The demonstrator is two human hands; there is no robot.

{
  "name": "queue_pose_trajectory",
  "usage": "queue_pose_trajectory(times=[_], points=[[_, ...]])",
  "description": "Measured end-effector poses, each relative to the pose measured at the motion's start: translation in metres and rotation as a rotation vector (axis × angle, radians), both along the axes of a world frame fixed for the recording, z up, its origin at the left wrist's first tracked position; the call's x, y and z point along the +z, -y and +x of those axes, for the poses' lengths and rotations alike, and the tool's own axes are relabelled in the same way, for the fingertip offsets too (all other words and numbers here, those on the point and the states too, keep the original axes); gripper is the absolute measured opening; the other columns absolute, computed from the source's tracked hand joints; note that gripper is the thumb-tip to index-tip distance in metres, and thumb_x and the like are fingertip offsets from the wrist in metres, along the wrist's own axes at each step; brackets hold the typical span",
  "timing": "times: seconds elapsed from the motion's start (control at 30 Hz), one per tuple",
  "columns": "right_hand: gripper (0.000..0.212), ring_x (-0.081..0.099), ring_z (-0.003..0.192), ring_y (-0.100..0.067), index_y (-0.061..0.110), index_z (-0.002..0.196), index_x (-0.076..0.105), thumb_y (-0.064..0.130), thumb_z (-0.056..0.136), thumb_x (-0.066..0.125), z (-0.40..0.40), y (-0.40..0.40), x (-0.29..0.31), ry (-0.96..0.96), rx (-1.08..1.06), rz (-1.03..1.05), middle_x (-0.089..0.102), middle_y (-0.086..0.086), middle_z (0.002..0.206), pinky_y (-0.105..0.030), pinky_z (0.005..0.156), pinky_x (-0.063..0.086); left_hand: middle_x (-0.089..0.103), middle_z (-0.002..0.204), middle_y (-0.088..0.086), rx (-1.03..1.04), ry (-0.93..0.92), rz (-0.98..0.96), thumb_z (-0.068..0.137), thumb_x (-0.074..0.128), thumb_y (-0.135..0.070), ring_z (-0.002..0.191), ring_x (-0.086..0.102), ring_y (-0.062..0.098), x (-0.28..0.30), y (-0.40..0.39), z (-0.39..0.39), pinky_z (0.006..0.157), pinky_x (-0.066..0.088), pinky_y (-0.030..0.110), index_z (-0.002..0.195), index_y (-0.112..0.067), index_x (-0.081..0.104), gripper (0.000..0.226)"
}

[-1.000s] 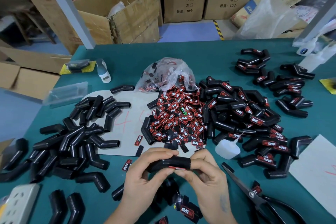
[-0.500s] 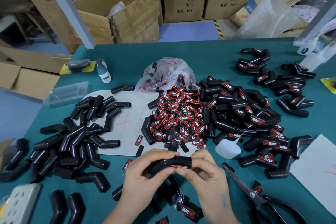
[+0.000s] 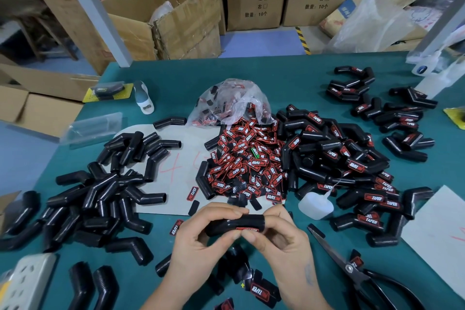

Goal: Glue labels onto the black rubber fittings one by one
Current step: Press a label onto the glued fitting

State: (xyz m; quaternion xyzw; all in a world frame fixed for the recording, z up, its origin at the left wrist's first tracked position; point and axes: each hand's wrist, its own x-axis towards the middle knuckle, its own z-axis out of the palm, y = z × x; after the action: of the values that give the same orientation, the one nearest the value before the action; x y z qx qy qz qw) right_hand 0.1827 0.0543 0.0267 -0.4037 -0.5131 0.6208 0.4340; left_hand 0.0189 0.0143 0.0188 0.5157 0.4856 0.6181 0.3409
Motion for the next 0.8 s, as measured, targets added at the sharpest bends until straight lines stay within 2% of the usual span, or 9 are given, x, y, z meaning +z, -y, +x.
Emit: queue_pose_trajectory(times=[0.17, 0.27, 0.37, 0.47, 0.57, 0.67, 0.8], points=[[0.042, 0.057, 0.082, -0.018, 0.023, 0.087, 0.085, 0.061, 0.070, 0.089, -0.0005, -0.0001, 0.0007, 0.001, 0.017, -0.013, 0.055, -0.008, 0.089, -0.026, 0.079, 0.052, 0.075, 0.117, -0.003, -0.029, 0.044, -0.039, 0.094, 0.079, -0.031, 0.113, 0.072, 0.025, 0.0000, -0.0003, 0.0008, 0.097, 0.057, 0.031, 0.113, -0.034, 0.075, 0.019], [0.042, 0.058, 0.082, -0.017, 0.022, 0.088, 0.085, 0.060, 0.070, 0.089, 0.0004, -0.0010, 0.0007, -0.007, -0.003, -0.025, 0.057, -0.001, 0.086, -0.029, 0.080, 0.052, 0.075, 0.118, 0.000, -0.059, 0.062, -0.055, 0.091, 0.077, -0.016, 0.114, 0.070, 0.025, -0.0004, -0.0010, 0.0000, 0.098, 0.055, 0.029, 0.112, -0.030, 0.075, 0.025], [0.043, 0.058, 0.082, -0.017, 0.021, 0.088, 0.085, 0.060, 0.070, 0.089, 0.0005, -0.0014, 0.0009, -0.011, -0.013, -0.022, 0.057, 0.001, 0.085, -0.030, 0.080, 0.052, 0.075, 0.117, 0.002, -0.067, 0.086, -0.057, 0.090, 0.074, -0.013, 0.114, 0.070, 0.025, 0.0004, -0.0018, 0.0010, 0.099, 0.055, 0.028, 0.111, -0.029, 0.075, 0.026], [0.043, 0.059, 0.084, -0.025, 0.021, 0.090, 0.085, 0.059, 0.071, 0.089, 0.0004, -0.0011, 0.0008, -0.006, -0.004, -0.027, 0.058, -0.004, 0.088, -0.035, 0.082, 0.053, 0.075, 0.115, 0.003, -0.046, 0.092, -0.061, 0.090, 0.074, -0.014, 0.113, 0.070, 0.026, -0.0001, -0.0022, 0.0016, 0.098, 0.055, 0.029, 0.109, -0.028, 0.076, 0.023], [0.046, 0.058, 0.088, -0.034, 0.021, 0.092, 0.085, 0.061, 0.072, 0.087, 0.0003, -0.0008, 0.0002, 0.003, 0.006, -0.035, 0.058, -0.009, 0.091, -0.033, 0.082, 0.055, 0.075, 0.115, 0.005, -0.044, 0.113, -0.067, 0.092, 0.076, -0.018, 0.113, 0.070, 0.028, -0.0004, -0.0019, 0.0010, 0.098, 0.056, 0.031, 0.109, -0.025, 0.075, 0.018], [0.044, 0.058, 0.084, -0.022, 0.023, 0.093, 0.085, 0.063, 0.073, 0.086, 0.0002, -0.0010, 0.0006, 0.009, 0.016, -0.036, 0.058, -0.004, 0.089, -0.032, 0.082, 0.054, 0.074, 0.116, 0.008, -0.050, 0.150, -0.077, 0.095, 0.078, -0.030, 0.113, 0.069, 0.029, 0.0015, -0.0024, 0.0003, 0.097, 0.056, 0.031, 0.110, -0.023, 0.074, 0.017], [0.040, 0.059, 0.085, -0.017, 0.028, 0.095, 0.085, 0.063, 0.077, 0.083, 0.0010, -0.0010, 0.0008, 0.019, 0.037, -0.024, 0.060, 0.002, 0.089, -0.031, 0.083, 0.053, 0.073, 0.117, 0.008, -0.063, 0.193, -0.094, 0.096, 0.078, -0.032, 0.111, 0.069, 0.027, 0.0013, -0.0022, -0.0005, 0.090, 0.057, 0.030, 0.110, -0.020, 0.072, 0.020]])
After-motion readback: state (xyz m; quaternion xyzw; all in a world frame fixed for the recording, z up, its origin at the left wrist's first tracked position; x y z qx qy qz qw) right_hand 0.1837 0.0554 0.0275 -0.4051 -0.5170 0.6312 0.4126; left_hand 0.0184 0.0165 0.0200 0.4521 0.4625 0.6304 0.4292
